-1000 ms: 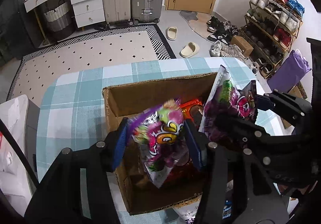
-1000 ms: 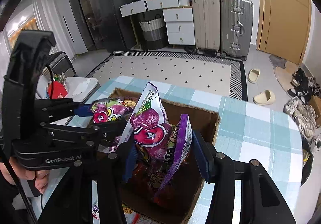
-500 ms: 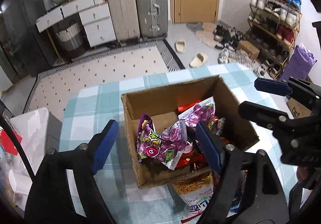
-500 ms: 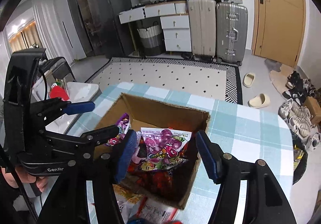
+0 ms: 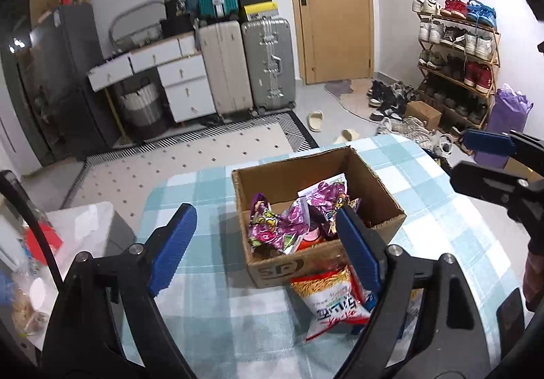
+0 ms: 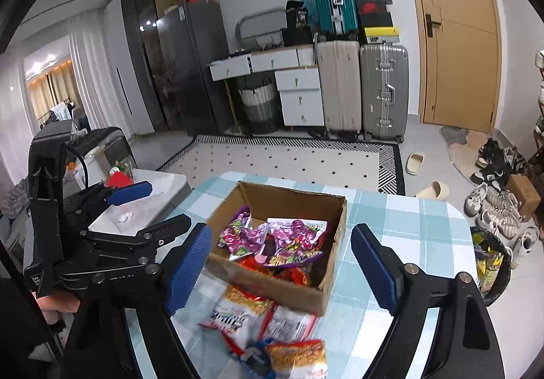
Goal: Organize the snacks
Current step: 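Withdraw both tools from the box toward the remaining snack packs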
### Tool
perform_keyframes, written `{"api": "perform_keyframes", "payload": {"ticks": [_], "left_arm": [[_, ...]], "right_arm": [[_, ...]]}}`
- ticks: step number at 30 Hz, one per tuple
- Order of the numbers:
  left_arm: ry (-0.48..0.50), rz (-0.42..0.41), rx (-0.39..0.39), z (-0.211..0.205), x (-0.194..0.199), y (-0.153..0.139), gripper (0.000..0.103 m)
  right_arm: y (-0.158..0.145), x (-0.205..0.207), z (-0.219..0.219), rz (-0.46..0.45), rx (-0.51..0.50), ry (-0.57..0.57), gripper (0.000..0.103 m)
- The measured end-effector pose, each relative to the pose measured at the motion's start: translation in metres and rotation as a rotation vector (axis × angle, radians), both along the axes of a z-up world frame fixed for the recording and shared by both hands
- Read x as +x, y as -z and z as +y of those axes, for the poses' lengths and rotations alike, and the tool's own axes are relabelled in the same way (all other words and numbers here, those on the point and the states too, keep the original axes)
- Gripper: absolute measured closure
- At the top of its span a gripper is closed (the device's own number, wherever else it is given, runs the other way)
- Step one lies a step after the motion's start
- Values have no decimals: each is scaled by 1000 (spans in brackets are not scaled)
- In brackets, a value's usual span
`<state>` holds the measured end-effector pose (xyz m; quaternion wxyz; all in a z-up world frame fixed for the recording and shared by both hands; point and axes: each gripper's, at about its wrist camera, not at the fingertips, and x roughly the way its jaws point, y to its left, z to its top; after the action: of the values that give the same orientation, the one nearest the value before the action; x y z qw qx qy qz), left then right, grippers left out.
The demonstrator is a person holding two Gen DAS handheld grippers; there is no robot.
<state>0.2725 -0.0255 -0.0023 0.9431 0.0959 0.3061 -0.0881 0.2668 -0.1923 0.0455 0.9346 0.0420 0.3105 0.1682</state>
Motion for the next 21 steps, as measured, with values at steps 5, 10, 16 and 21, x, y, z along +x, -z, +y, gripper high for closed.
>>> {"api": "perform_keyframes", "payload": {"ticks": [5,10,16,21], "left_arm": [[-5,-27,-39,4,-45,-12,15],[14,-87,-91,10,-91,-11,2],[-16,-134,-94,16,-129,2,1],[-49,-139,-165,33,-147,24,1]], "right_arm": [[0,-46,-3,-48,25,14,13],[7,-86,-1,-91,68,23,9],[26,-128,1,-142,87,42,5],[51,-156,0,-145,96,82,4]]}}
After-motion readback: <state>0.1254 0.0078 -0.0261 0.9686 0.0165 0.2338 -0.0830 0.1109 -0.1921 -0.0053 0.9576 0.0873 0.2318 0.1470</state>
